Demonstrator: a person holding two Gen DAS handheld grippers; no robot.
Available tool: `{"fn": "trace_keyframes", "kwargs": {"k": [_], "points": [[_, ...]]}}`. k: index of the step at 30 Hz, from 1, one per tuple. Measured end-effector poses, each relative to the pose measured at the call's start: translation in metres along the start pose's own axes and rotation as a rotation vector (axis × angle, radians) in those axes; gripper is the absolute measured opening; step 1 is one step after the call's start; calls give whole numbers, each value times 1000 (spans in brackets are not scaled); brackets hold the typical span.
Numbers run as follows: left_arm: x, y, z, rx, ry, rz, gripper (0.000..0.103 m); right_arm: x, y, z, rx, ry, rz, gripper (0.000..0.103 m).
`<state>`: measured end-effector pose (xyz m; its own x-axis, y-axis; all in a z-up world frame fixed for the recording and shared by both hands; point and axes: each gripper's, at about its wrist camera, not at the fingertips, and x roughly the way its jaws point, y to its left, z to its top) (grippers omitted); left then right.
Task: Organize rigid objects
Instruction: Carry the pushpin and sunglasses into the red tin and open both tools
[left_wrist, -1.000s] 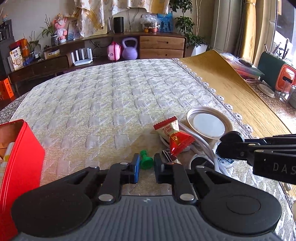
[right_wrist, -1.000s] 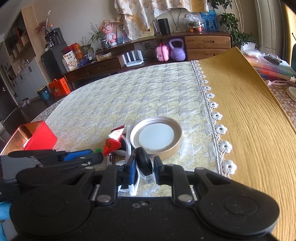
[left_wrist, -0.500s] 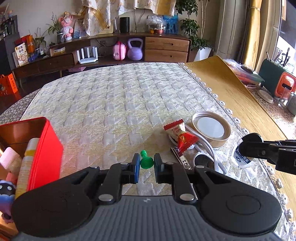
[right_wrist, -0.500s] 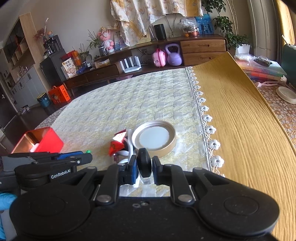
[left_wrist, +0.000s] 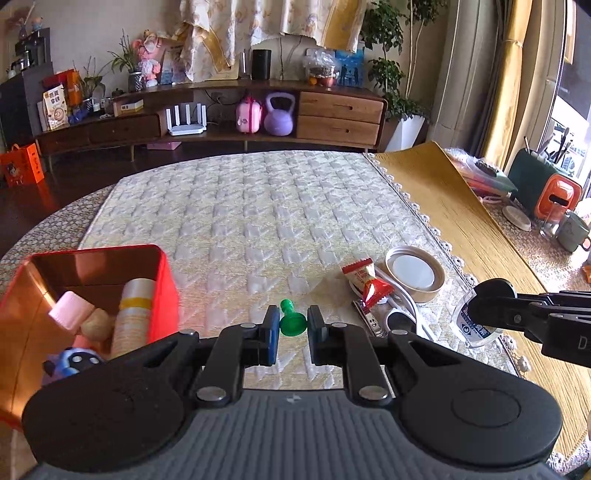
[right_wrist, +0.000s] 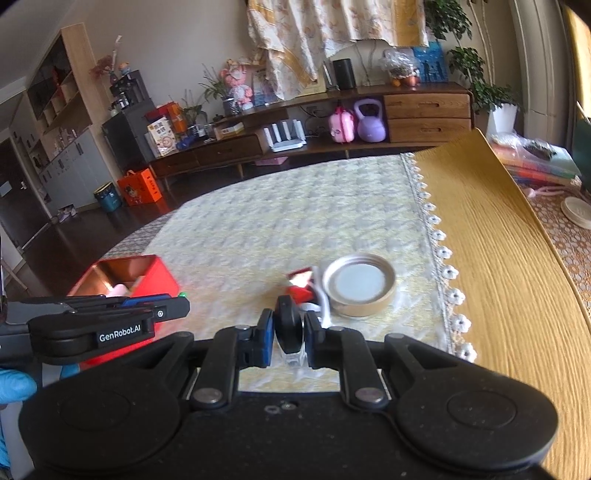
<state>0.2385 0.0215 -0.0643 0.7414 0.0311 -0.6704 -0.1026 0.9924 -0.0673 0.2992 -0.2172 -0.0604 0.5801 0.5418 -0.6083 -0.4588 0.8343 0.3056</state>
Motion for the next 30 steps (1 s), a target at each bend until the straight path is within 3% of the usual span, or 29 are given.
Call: {"fn": "trace_keyframes", "kwargs": {"k": [18, 30], "points": [[-58, 88, -5, -76, -48, 100, 16, 11, 98, 7, -110, 23, 114, 16], [-55, 151, -4, -91, -45, 183, 16, 41, 146, 17, -165, 56, 174, 16]]}}
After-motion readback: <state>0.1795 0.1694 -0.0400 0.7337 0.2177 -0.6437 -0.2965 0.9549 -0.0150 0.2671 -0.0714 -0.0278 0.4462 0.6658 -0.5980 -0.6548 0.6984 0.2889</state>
